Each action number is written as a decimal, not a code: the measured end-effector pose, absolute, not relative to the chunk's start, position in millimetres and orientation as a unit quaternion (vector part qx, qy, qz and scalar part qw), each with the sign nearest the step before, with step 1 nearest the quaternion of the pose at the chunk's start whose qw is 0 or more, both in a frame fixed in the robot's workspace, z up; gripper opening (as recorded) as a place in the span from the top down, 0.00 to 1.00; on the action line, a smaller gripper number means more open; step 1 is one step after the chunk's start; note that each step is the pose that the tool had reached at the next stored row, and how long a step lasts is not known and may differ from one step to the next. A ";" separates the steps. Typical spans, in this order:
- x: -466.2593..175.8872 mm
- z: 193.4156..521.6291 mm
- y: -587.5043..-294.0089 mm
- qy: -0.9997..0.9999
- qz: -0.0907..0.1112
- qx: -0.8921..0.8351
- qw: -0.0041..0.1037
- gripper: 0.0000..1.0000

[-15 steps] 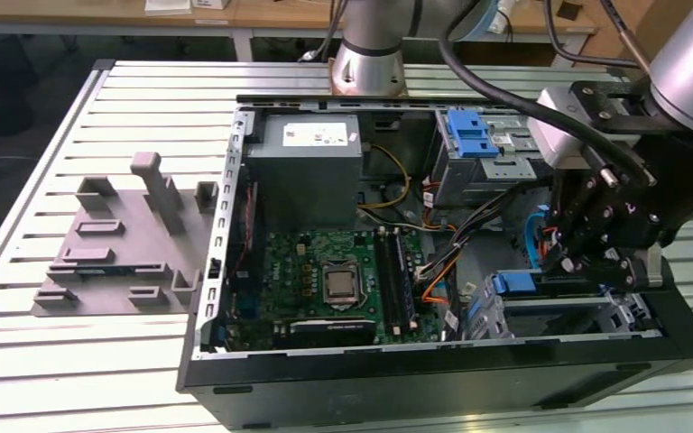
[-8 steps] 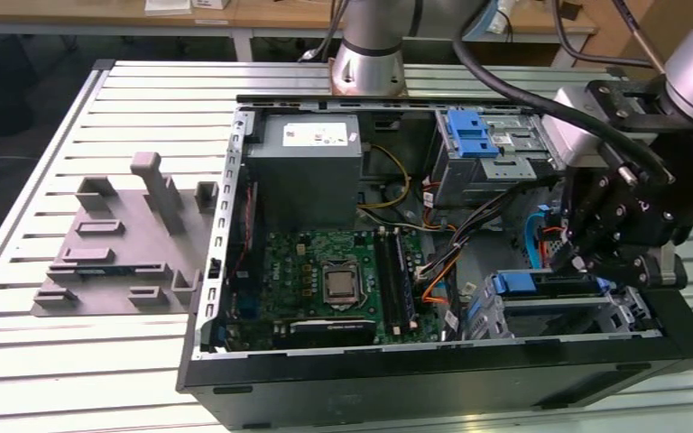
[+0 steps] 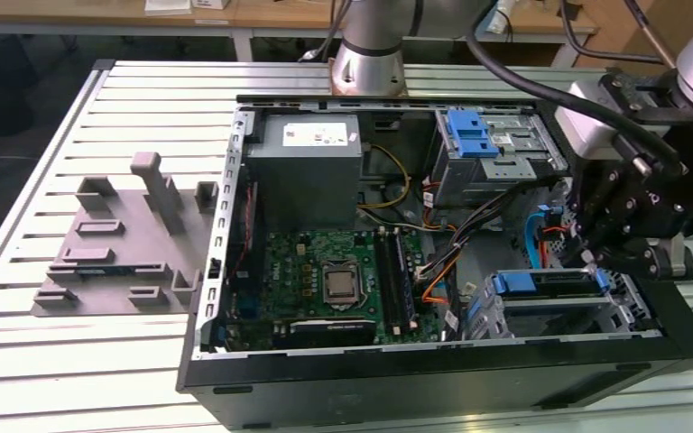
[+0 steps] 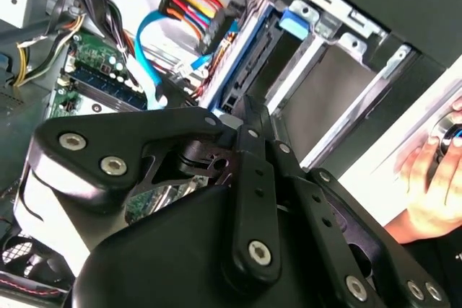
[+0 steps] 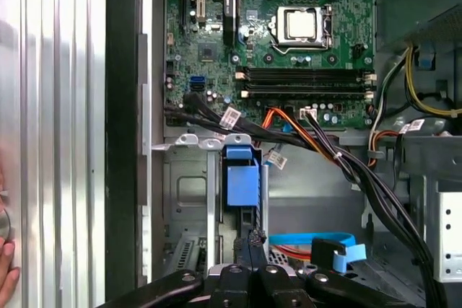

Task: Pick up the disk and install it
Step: 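Insert the first disk wire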

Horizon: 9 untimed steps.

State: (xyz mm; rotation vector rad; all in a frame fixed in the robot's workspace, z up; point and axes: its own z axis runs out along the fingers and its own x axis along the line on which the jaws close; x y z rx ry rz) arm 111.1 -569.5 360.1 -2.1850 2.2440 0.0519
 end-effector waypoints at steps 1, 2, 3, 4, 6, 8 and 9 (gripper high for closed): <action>112.3 360.1 -568.4 0.716 0.017 -0.698 0.005 0.89; 113.3 360.1 -567.2 0.716 0.017 -0.698 0.005 0.89; 114.2 360.1 -566.2 0.716 0.017 -0.698 0.005 0.89; 115.2 360.1 -565.2 0.716 0.017 -0.698 0.005 0.89; 116.8 360.1 -563.2 0.716 0.017 -0.698 0.005 0.89; 118.5 360.1 -560.6 0.716 0.017 -0.698 0.005 0.89; 119.3 360.1 -559.1 0.716 0.017 -0.698 0.005 0.89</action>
